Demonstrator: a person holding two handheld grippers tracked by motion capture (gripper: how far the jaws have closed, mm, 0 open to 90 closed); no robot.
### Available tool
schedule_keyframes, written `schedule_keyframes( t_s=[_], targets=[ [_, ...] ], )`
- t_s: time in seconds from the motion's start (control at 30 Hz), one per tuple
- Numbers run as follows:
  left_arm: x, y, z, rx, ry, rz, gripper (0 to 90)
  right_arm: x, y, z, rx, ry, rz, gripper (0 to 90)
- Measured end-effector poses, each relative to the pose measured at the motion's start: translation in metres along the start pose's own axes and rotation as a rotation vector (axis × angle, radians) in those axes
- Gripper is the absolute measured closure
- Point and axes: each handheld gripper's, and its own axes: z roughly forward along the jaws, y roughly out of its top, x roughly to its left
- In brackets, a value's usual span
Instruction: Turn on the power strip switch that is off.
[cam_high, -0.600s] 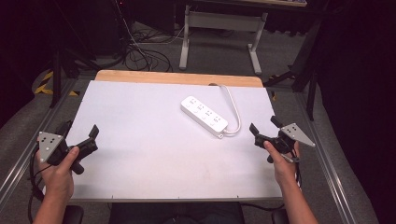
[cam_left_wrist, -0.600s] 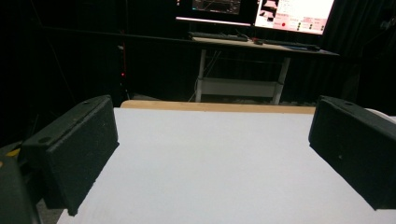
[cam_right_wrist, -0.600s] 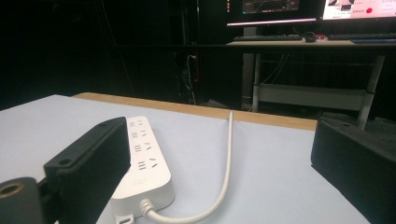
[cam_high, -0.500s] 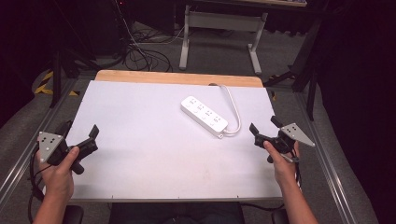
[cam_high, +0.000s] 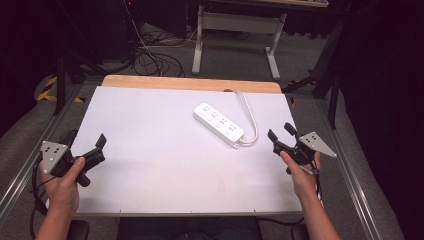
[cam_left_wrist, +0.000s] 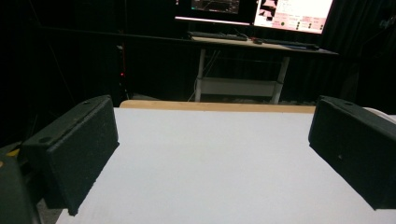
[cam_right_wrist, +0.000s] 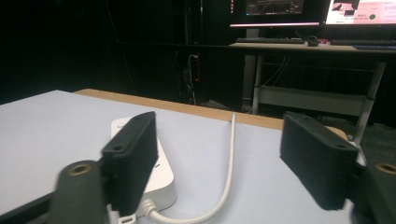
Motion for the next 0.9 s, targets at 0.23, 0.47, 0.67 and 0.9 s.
schedule_keyframes(
  t_s=[0.23, 0.47, 0.67, 0.9],
  targets=[
    [0.0, 0.0, 0.0, 0.0, -0.001, 0.0, 2.1, -0.002, 0.001, -0.004, -0.002, -0.016, -0.019, 63.5],
    [0.0, 0.0, 0.0, 0.001, -0.002, 0.003, 2.2, -0.006, 0.004, -0.008, 0.012, 0.015, 0.022, 89.2],
    [-0.001, 0.0, 0.001, 0.003, -0.005, 0.005, 2.4, -0.004, 0.009, -0.01, 0.071, 0.037, 0.03, 90.0],
    [-0.002, -0.001, 0.001, 0.004, -0.005, 0.0, 2.5, -0.002, 0.019, -0.009, 0.125, 0.091, 0.028, 90.0]
  ],
)
